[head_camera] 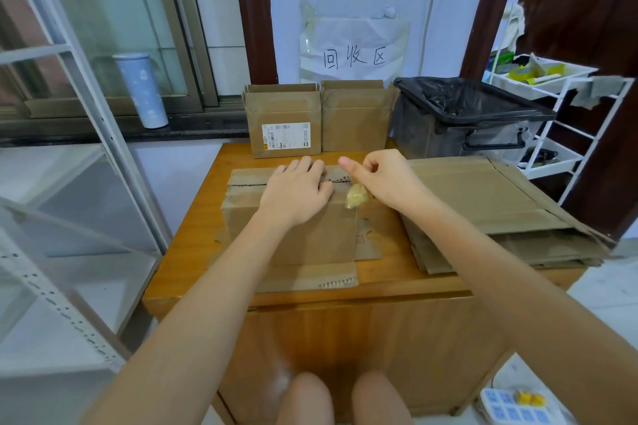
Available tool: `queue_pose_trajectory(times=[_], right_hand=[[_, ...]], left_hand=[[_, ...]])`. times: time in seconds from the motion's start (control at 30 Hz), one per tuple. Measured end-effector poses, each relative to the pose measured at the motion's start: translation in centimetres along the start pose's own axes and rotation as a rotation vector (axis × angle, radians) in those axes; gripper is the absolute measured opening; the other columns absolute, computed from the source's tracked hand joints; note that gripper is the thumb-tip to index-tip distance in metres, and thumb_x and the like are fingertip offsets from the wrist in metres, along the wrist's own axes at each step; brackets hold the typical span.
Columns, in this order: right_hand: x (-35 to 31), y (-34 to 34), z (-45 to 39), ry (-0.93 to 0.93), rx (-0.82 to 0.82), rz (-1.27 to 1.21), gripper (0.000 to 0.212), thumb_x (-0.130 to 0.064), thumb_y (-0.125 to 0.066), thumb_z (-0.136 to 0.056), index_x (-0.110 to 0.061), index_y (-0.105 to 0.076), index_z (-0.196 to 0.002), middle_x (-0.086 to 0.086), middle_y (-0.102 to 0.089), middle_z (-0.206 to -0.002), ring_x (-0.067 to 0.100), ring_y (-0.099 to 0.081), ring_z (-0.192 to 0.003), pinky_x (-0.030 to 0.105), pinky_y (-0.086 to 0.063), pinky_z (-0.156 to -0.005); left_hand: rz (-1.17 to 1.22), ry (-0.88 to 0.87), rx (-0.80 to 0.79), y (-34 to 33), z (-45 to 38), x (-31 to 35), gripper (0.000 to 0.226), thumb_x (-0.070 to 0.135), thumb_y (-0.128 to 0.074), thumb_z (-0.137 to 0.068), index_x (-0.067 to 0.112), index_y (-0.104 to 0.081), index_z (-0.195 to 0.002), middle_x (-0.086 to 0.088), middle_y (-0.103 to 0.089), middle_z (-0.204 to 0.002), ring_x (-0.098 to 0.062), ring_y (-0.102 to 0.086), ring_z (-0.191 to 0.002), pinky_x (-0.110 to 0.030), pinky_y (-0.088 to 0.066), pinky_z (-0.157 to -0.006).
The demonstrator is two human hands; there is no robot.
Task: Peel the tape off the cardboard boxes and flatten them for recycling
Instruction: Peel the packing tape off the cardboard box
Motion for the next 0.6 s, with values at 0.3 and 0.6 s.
queue_pose_trajectory(times=[0.3,0.6], right_hand=[[1.3,0.1,2.9,0.282,-0.141,-0.132,0.027,-0.023,-0.063,-0.09,-0.016,-0.063,-0.115,-0.004,-0.057,-0.105,0.006,-0.055,-0.095,0.013,-0.045,-0.085],[1.0,-1.4,3.3,0.493,-0.067,0.523,0.063,-0.033,-0.057,-0.093,-0.005,-0.033,-0.144,0.009,-0.047,-0.121,0.018,-0.047,-0.102,0.028,-0.041,-0.085]], left_hand=[[-0.003,-0.001,-0.011,0.0,0.0,0.0,0.035,0.036,-0.03,-0.099,0.015,-0.048,-0.12,-0.003,-0.051,-0.117,-0.021,-0.046,-0.109,-0.034,-0.033,-0.092],[0.01,-0.001,0.004,0.0,-0.1,0.0,0.036,0.036,-0.031,-0.099,0.016,-0.049,-0.122,-0.003,-0.052,-0.118,-0.02,-0.047,-0.109,-0.033,-0.034,-0.091]])
Point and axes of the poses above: each hand's wrist, its own z-axis away from the middle knuckle, its own y-axis out of the back of the hand, x = y × z, the point moved 3 cm from there along -z, towards the middle knuckle
